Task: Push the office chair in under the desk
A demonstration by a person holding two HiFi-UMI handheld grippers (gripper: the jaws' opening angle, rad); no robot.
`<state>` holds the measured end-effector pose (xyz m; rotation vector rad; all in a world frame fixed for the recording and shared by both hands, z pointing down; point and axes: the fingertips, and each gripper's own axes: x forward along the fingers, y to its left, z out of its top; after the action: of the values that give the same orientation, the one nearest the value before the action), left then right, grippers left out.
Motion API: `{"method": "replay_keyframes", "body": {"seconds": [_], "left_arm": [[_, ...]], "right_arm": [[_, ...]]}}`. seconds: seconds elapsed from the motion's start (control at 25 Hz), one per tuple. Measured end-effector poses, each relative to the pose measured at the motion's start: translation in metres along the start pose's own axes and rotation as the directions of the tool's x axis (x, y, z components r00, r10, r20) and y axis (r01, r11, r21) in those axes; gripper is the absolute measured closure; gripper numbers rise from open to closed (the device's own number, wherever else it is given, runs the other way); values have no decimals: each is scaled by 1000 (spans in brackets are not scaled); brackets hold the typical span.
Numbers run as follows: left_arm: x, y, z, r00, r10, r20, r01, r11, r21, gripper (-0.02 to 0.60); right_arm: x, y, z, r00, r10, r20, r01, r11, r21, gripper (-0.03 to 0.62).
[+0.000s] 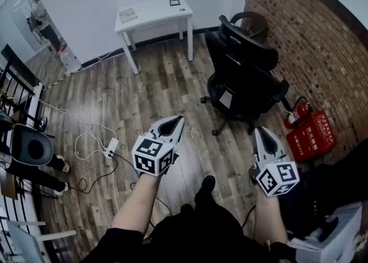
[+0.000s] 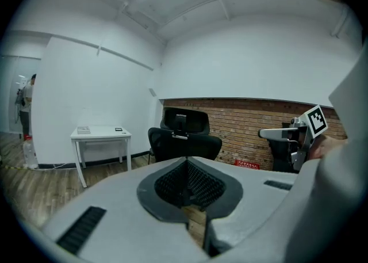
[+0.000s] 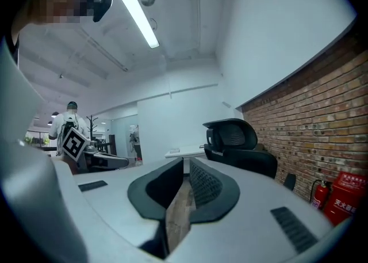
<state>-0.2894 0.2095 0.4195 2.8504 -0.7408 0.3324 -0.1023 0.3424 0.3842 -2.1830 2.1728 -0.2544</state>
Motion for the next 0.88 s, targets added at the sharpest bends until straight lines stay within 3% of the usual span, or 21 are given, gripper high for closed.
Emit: {"method": "replay_keyframes", "body": {"seconds": [0.12, 0.4, 0.88], "left_arm": [[44, 9, 13, 1000, -15, -10, 15, 1000, 12, 572], [125, 27, 43, 1000, -10, -22, 11, 999, 39, 572], [250, 93, 64, 994, -99, -47, 99, 995, 6, 571]], "right_arm": [[31, -33, 2, 1000, -19, -10, 19, 1000, 19, 528], [95, -92, 8, 999, -10, -34, 11, 999, 40, 493], [166, -174, -5, 976, -184, -116, 192, 979, 66, 462]]}}
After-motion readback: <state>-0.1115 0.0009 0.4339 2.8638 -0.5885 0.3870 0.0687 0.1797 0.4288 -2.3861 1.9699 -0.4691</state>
